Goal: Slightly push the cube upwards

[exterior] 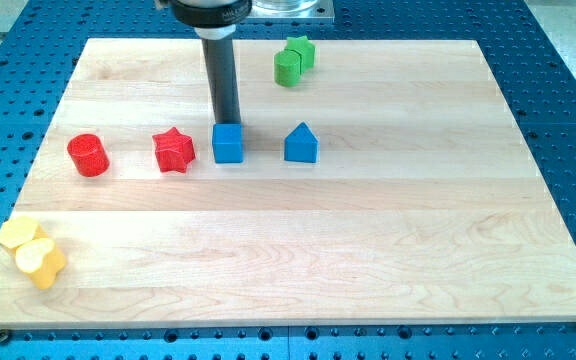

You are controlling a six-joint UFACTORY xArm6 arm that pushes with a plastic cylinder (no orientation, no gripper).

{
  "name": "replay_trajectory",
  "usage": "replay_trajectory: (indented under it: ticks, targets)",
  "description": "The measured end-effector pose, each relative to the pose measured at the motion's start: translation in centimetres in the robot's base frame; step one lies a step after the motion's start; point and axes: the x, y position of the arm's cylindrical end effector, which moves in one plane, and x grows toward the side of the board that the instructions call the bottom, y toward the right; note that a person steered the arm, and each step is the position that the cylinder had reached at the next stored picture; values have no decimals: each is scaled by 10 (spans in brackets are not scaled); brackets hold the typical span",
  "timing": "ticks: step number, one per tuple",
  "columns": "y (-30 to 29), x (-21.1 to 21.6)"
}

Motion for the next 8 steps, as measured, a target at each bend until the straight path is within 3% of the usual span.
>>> replay_trajectory:
  ticks: [2, 4, 5, 6, 7, 8]
  targets:
    - [2, 30]
    - [95, -13]
    - [174, 33]
    - [137, 138]
    - [23, 178]
    - [-29, 175]
